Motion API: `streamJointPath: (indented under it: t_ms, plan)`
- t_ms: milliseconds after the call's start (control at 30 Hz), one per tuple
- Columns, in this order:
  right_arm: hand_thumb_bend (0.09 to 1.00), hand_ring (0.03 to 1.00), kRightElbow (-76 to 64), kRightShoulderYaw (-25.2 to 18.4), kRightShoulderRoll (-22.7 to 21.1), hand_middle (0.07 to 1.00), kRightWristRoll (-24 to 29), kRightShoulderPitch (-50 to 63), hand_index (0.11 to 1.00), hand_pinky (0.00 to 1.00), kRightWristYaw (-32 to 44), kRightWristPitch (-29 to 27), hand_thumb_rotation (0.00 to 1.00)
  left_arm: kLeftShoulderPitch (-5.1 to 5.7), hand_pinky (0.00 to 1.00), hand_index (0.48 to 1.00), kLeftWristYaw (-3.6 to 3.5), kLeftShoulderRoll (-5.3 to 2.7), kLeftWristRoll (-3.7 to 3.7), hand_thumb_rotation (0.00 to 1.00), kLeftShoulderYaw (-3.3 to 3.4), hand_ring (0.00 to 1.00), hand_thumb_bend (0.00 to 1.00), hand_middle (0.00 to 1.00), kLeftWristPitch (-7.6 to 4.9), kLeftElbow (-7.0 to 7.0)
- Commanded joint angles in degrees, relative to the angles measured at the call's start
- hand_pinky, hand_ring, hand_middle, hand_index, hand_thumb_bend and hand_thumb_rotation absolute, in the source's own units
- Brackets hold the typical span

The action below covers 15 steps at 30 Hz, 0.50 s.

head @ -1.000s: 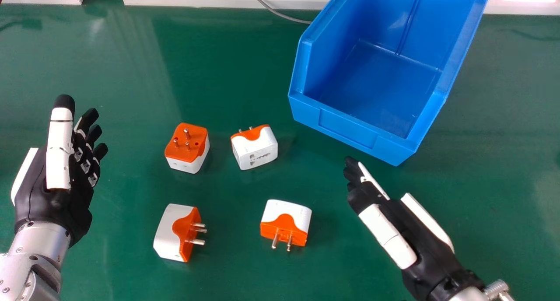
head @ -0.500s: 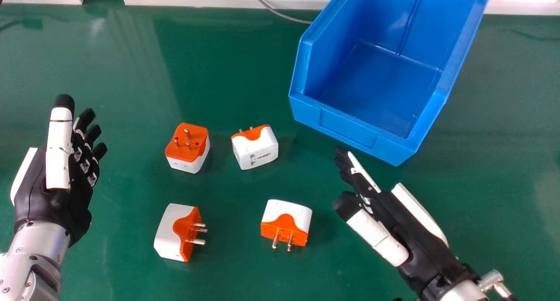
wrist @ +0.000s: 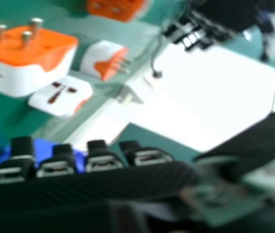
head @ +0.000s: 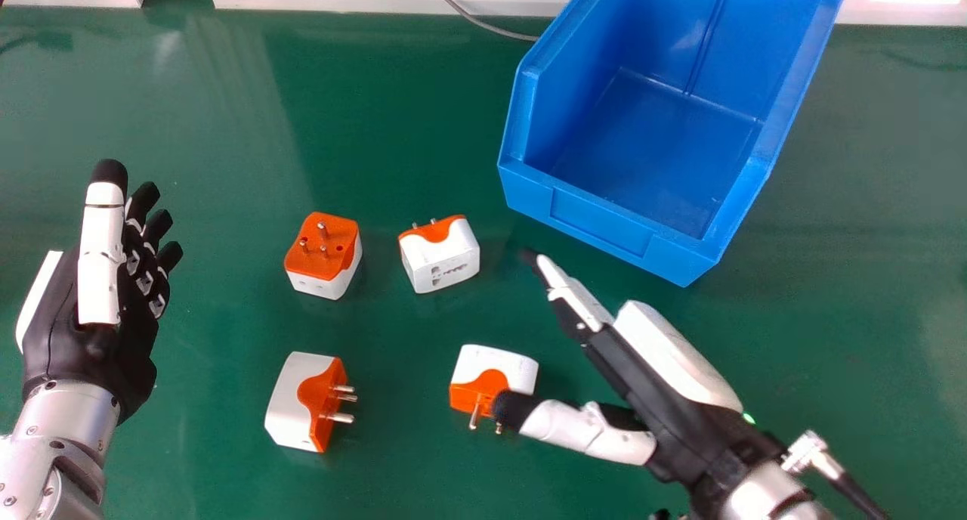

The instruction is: Pick all objects and put in blue box

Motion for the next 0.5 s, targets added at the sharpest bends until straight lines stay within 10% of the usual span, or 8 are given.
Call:
streamJointPath:
  t_ms: [0,467]
  plan:
    - [0.593,0.994,-0.73,1.52,-0.37,1.000,-3.33,-2.16,1.000,0.92,0.38,1.01,1.00,-0.81,1.00,1.000,-0.24,0.91,0.08,1.00,0.08,1.00,0.52,1.00,-1.09,0.05]
    - [0.607,0.883,3.51,8.54,-0.88,0.914,-22.21,-10.05,0.900,0.77,-0.01,6.63,0.87,-1.35,1.00,1.000,0.05,1.01,0.19,1.00,0.05,1.00,0.54,1.00,-0.77,0.39]
